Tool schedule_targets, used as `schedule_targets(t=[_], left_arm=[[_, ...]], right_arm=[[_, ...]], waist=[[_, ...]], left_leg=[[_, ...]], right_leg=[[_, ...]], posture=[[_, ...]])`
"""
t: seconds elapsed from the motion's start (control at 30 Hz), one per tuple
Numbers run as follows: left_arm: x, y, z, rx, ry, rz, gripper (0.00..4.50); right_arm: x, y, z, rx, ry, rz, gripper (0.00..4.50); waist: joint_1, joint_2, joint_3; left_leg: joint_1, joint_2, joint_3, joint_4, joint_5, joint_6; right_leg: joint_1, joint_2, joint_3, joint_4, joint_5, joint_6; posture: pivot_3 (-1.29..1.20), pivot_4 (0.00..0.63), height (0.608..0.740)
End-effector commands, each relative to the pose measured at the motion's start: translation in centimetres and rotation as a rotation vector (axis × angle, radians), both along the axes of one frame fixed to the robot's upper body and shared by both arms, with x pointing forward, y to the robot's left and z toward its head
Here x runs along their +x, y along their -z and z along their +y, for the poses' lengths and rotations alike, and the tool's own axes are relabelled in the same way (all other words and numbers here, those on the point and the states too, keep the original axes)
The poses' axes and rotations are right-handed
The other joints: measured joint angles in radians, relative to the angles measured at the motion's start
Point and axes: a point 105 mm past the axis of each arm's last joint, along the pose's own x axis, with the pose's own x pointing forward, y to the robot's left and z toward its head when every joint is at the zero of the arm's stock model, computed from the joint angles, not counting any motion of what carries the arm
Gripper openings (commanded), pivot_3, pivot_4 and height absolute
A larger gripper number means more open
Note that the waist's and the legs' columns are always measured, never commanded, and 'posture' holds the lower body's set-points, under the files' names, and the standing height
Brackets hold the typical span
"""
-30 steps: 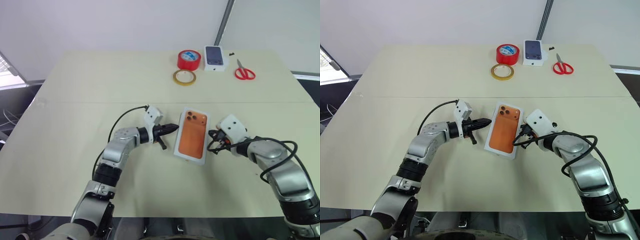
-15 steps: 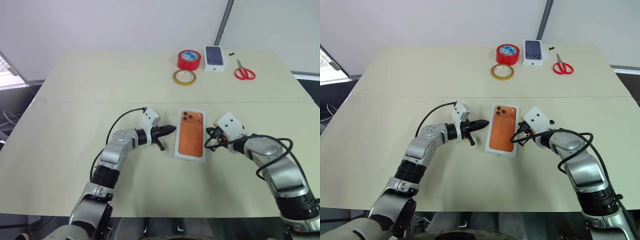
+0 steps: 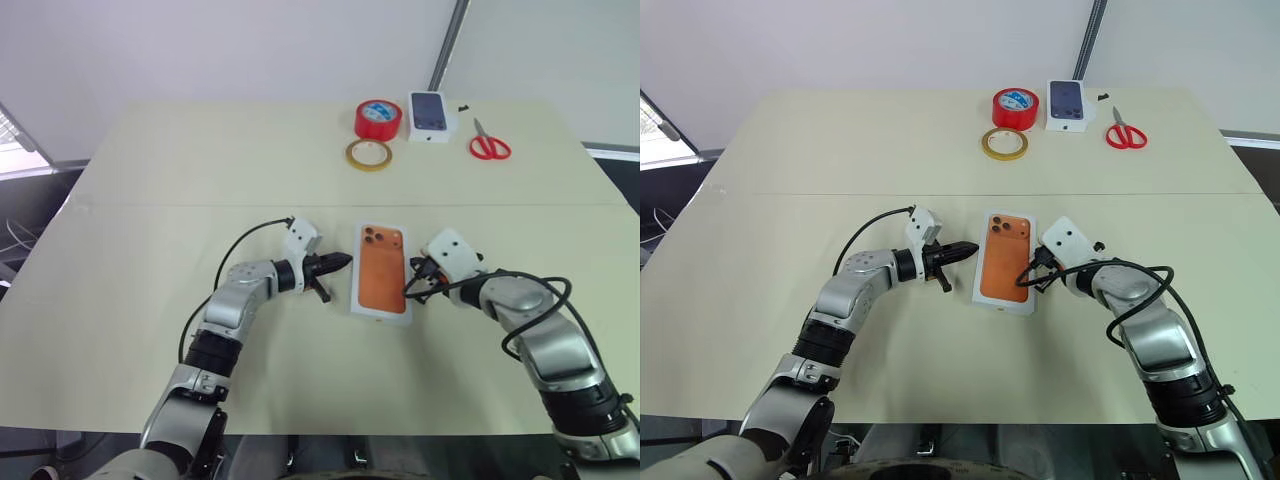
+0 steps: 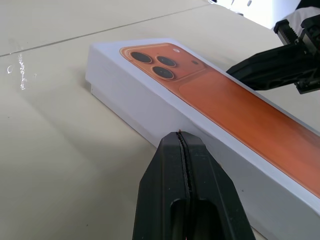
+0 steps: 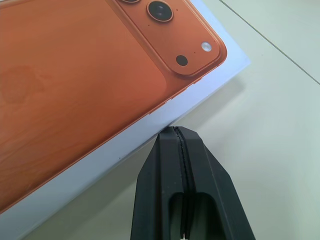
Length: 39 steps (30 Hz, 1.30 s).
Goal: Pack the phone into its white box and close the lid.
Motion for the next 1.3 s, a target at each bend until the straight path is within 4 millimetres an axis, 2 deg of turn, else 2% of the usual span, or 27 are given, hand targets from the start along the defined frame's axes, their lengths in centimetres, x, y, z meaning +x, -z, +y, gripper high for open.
schedule_targets(t=[0.03, 0.07, 0.2, 0.27, 0.33, 0.43, 0.53, 0.6, 0.7, 0.8, 0.9, 0.93, 1.0, 1.1, 1.17, 1.23, 1.3], left_arm=[[-0.1, -1.0, -0.1, -0.004, 0.025, -0.048, 0.00], [0.1, -1.5, 0.2, -0.012, 0.016, -0.057, 0.00], [2.0, -6.2, 0.3, -0.168, -0.045, -0.065, 0.00], [2.7, -7.6, -0.5, -0.200, -0.047, -0.082, 0.00], [2.8, -7.9, -1.6, -0.205, -0.027, -0.091, 0.00], [2.4, -6.8, -3.0, -0.151, 0.013, -0.103, 0.00], [2.4, -4.1, -3.4, -0.033, 0.011, -0.075, 0.00], [2.2, -0.6, -2.6, 0.117, -0.005, -0.047, 0.00], [1.6, 2.1, -1.4, 0.199, -0.011, -0.013, 0.00], [1.3, 2.3, -1.2, 0.196, -0.004, -0.012, 0.00], [0.9, 0.8, -1.5, 0.093, 0.040, 0.035, 0.00], [0.9, -0.2, -1.5, 0.059, 0.054, -0.005, 0.41], [0.9, -1.5, -1.3, 0.038, 0.067, -0.055, 0.80], [1.4, -4.9, 0.9, -0.023, 0.040, -0.156, 2.31], [1.5, -6.1, 2.7, -0.022, 0.025, -0.195, 3.38], [1.6, -6.2, 5.1, 0.029, -0.014, -0.232, 4.31], [1.6, -6.1, 7.7, 0.075, -0.065, -0.244, 4.46]], right_arm=[[0.1, -1.7, 0.2, 0.002, -0.034, -0.076, 0.01], [0.2, -2.2, -0.3, 0.002, -0.018, -0.094, 0.01], [0.5, -4.9, -1.4, 0.061, 0.014, -0.157, 0.01], [0.4, -5.5, -0.7, 0.074, -0.024, -0.159, 0.01], [0.5, -6.1, 0.3, 0.108, -0.058, -0.170, 0.01], [0.3, -6.3, 1.9, 0.176, -0.105, -0.151, 0.01], [-1.1, -4.1, 2.9, 0.122, -0.179, -0.062, 0.01], [-2.6, -2.1, 3.1, 0.088, -0.222, 0.022, 0.01], [-4.6, 0.2, 3.2, 0.058, -0.252, 0.121, 0.01], [-4.6, 1.3, 2.4, -0.025, -0.231, 0.112, 0.01], [-3.4, -0.9, 2.8, 0.139, -0.189, 0.087, 0.01], [-3.0, -2.0, 3.1, 0.217, -0.182, 0.073, 0.40], [-2.4, -4.0, 3.4, 0.309, -0.192, 0.014, 0.81], [-1.2, -6.9, 2.2, 0.326, -0.166, -0.128, 2.36], [-1.1, -7.2, 1.3, 0.329, -0.156, -0.136, 3.42], [-1.5, -7.0, 0.7, 0.300, -0.174, -0.140, 4.32], [-2.0, -6.8, 0.1, 0.273, -0.188, -0.150, 4.46]], waist=[[0.000, 0.000, 0.000], [0.000, 0.000, 0.000], [0.002, 0.000, 0.000], [0.001, 0.000, 0.000], [0.001, 0.000, 0.000], [-0.002, 0.000, 0.000], [0.000, 0.000, 0.000], [0.000, 0.000, 0.000], [0.000, 0.000, -0.001], [-0.004, -0.001, -0.003], [-0.006, -0.002, -0.004], [-0.006, -0.002, -0.004], [-0.006, -0.002, -0.004], [-0.004, -0.002, -0.003], [-0.003, -0.002, -0.003], [-0.001, -0.002, -0.003], [-0.002, -0.002, -0.003]], left_leg=[[0.000, 0.000, 0.000, 0.000, 0.000, 0.000], [0.000, 0.000, 0.000, 0.000, 0.000, 0.000], [-0.001, 0.000, 0.000, 0.000, 0.000, 0.000], [-0.002, 0.000, 0.000, 0.000, 0.000, 0.000], [-0.002, 0.000, 0.000, 0.000, 0.000, 0.000], [-0.001, 0.000, 0.000, 0.000, 0.002, -0.004], [-0.001, 0.000, 0.000, -0.001, 0.003, -0.005], [-0.002, 0.000, 0.000, -0.001, 0.002, -0.004], [0.000, 0.000, 0.000, 0.000, 0.000, -0.001], [0.014, 0.000, 0.000, -0.003, -0.001, 0.001], [0.019, 0.000, 0.000, -0.003, -0.001, 0.001], [0.019, 0.001, 0.000, -0.003, -0.001, 0.001], [0.016, 0.001, 0.000, -0.003, -0.001, 0.001], [0.006, 0.000, 0.000, -0.002, 0.000, 0.000], [0.003, 0.000, 0.000, -0.002, 0.000, -0.001], [0.003, 0.000, 0.000, -0.003, 0.001, -0.001], [0.003, 0.000, 0.000, -0.004, 0.000, -0.001]], right_leg=[[0.000, 0.000, 0.000, 0.000, 0.000, 0.000], [0.000, 0.000, 0.000, 0.000, 0.000, 0.000], [-0.001, 0.000, 0.000, 0.000, 0.000, 0.000], [-0.001, 0.000, 0.000, 0.000, 0.000, 0.000], [-0.001, 0.000, 0.000, 0.000, 0.000, 0.000], [-0.001, 0.000, 0.000, 0.000, 0.000, 0.000], [-0.001, 0.000, 0.000, 0.000, 0.000, 0.000], [-0.001, 0.000, 0.000, 0.000, 0.000, 0.000], [0.000, 0.000, 0.000, 0.000, 0.000, 0.000], [0.014, 0.000, 0.000, -0.003, 0.000, 0.000], [0.019, 0.000, 0.000, -0.004, 0.000, 0.000], [0.019, -0.001, 0.000, -0.004, 0.000, 0.000], [0.016, -0.001, 0.000, -0.003, 0.000, 0.000], [0.005, -0.001, 0.000, -0.001, 0.000, 0.000], [0.002, -0.001, 0.000, 0.000, 0.000, 0.000], [0.001, -0.001, 0.000, 0.000, 0.000, 0.000], [0.001, -0.001, 0.000, -0.001, 0.000, 0.000]], posture=[[0.00, 0.150, 0.740], [0.00, 0.150, 0.740], [0.00, 0.150, 0.740], [0.00, 0.150, 0.740], [0.00, 0.150, 0.740], [0.00, 0.150, 0.740], [0.00, 0.150, 0.740], [0.00, 0.150, 0.740], [0.00, 0.150, 0.740], [0.00, 0.150, 0.740], [0.00, 0.150, 0.740], [0.00, 0.150, 0.740], [0.00, 0.150, 0.740], [0.00, 0.150, 0.740], [0.00, 0.150, 0.740], [0.00, 0.150, 0.740], [0.00, 0.150, 0.740]])
